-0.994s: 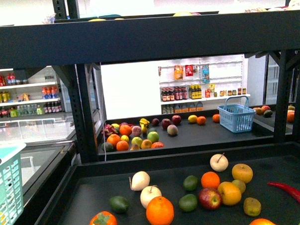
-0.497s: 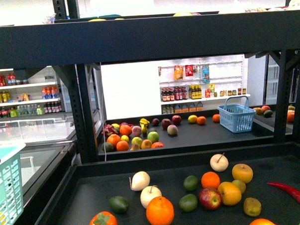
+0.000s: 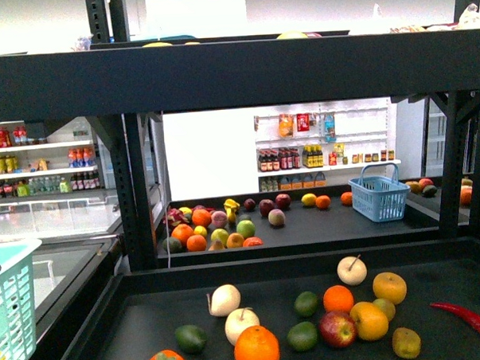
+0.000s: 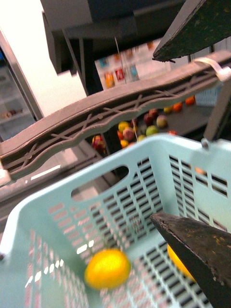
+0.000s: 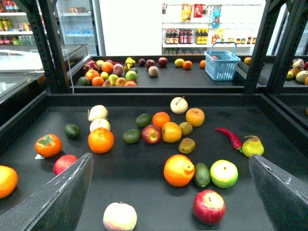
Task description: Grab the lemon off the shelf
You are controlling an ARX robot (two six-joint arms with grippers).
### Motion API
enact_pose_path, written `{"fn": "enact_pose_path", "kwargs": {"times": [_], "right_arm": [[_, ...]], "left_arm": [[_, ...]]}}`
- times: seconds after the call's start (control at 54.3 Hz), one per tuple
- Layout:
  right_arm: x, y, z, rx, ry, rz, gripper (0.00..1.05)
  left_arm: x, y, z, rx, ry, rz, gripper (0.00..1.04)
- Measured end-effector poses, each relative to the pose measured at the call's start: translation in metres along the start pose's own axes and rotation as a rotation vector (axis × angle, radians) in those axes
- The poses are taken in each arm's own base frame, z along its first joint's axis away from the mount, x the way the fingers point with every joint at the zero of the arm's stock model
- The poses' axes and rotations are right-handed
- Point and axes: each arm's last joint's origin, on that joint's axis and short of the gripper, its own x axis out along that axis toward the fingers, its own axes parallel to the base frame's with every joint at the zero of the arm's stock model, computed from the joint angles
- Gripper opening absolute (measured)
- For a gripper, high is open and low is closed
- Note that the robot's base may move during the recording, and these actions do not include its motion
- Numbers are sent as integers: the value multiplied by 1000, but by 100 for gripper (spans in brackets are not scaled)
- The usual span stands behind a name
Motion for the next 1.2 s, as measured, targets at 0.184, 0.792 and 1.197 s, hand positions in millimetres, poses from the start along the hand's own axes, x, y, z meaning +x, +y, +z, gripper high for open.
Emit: {"fn": "enact_pose_path", "kwargs": {"times": [0.184,0.792,1.197], "right_arm": [[0,0,0,0,0,0,97],[0,0,0,0,0,2,97],[0,0,0,0,0,2,97]], "left_arm": [[-71,-41,-11,395,18,123,97],[-237,-12,-107,985,17,-286,10],[-234,7,-120,991,14,-289,3]]}}
